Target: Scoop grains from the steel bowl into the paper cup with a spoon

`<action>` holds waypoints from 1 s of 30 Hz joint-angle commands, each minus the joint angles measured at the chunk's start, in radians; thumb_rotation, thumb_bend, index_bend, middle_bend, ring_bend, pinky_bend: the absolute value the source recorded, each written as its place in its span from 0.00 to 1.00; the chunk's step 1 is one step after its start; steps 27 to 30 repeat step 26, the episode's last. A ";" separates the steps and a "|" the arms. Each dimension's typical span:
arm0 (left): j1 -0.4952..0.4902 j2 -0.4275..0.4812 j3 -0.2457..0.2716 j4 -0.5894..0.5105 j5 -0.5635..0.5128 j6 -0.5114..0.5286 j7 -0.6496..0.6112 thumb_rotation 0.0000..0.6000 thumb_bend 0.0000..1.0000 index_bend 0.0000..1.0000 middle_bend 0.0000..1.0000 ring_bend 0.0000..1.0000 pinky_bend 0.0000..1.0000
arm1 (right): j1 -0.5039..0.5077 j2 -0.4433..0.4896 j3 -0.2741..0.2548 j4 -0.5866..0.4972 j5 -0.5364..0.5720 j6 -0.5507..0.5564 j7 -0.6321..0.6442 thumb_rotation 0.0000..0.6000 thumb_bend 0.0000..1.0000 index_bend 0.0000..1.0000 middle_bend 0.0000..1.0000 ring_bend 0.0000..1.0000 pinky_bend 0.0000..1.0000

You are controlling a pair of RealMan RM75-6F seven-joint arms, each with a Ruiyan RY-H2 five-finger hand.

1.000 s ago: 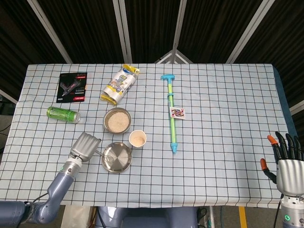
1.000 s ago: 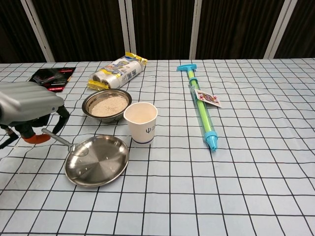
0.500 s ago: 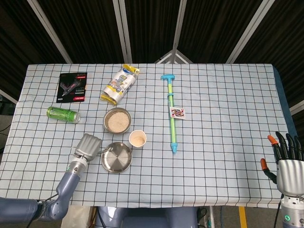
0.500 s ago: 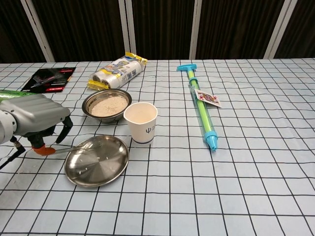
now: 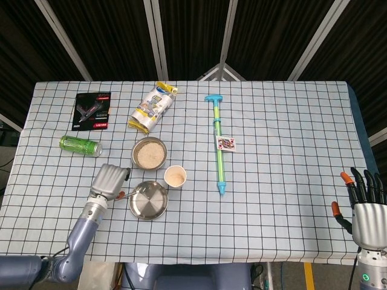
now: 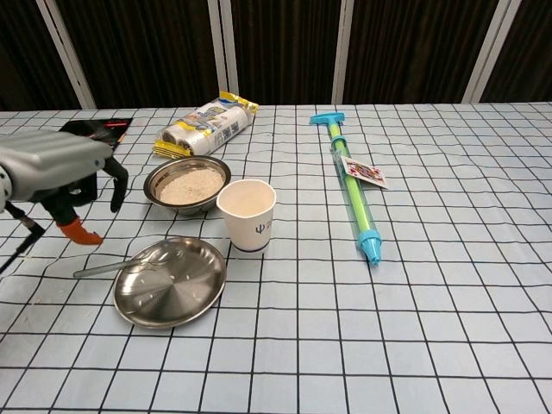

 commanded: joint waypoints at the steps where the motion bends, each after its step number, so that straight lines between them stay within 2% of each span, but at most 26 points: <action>1: 0.067 0.102 0.001 -0.045 0.115 0.069 -0.118 1.00 0.21 0.44 0.84 0.91 0.97 | 0.000 0.000 0.000 0.000 0.001 -0.001 0.000 1.00 0.38 0.18 0.13 0.00 0.00; 4: 0.116 0.164 0.023 -0.051 0.186 0.116 -0.187 1.00 0.21 0.34 0.63 0.73 0.81 | 0.000 0.001 0.000 -0.001 0.002 -0.002 -0.001 1.00 0.38 0.18 0.13 0.00 0.00; 6: 0.152 0.200 0.044 -0.052 0.230 0.144 -0.237 1.00 0.21 0.22 0.39 0.52 0.60 | 0.001 0.001 0.000 -0.002 0.002 -0.004 -0.003 1.00 0.38 0.18 0.13 0.00 0.00; 9: 0.212 0.245 0.088 -0.041 0.301 0.189 -0.312 1.00 0.19 0.07 0.15 0.29 0.37 | 0.001 0.003 0.000 -0.004 0.004 -0.007 -0.005 1.00 0.38 0.18 0.13 0.00 0.00; 10: 0.234 0.257 0.104 -0.034 0.327 0.207 -0.338 1.00 0.18 0.05 0.10 0.24 0.33 | 0.002 0.003 0.000 -0.004 0.004 -0.008 -0.006 1.00 0.38 0.18 0.13 0.00 0.00; 12: 0.277 0.273 0.136 -0.017 0.381 0.245 -0.386 1.00 0.14 0.01 0.02 0.10 0.18 | 0.002 0.004 -0.001 -0.005 0.002 -0.008 -0.007 1.00 0.38 0.18 0.13 0.00 0.00; 14: 0.322 0.283 0.169 0.004 0.424 0.280 -0.432 1.00 0.10 0.00 0.00 0.02 0.05 | 0.003 0.005 -0.001 -0.003 0.000 -0.008 -0.005 1.00 0.38 0.18 0.13 0.00 0.00; 16: 0.364 0.290 0.202 0.028 0.463 0.310 -0.471 1.00 0.08 0.00 0.00 0.00 0.00 | 0.004 0.006 -0.002 -0.002 0.001 -0.012 -0.003 1.00 0.38 0.18 0.13 0.00 0.00; 21: 0.451 0.296 0.249 0.117 0.547 0.395 -0.540 1.00 0.05 0.00 0.00 0.00 0.00 | 0.007 0.013 -0.002 -0.002 0.008 -0.025 0.002 1.00 0.38 0.18 0.13 0.00 0.00; 25: 0.488 0.291 0.249 0.164 0.581 0.433 -0.567 1.00 0.04 0.00 0.00 0.00 0.00 | 0.010 0.017 -0.001 0.000 0.009 -0.030 0.008 1.00 0.38 0.18 0.13 0.00 0.00; 30: 0.492 0.290 0.246 0.168 0.584 0.432 -0.580 1.00 0.04 0.00 0.00 0.00 0.00 | 0.011 0.018 -0.002 0.000 0.009 -0.034 0.010 1.00 0.38 0.18 0.13 0.00 0.00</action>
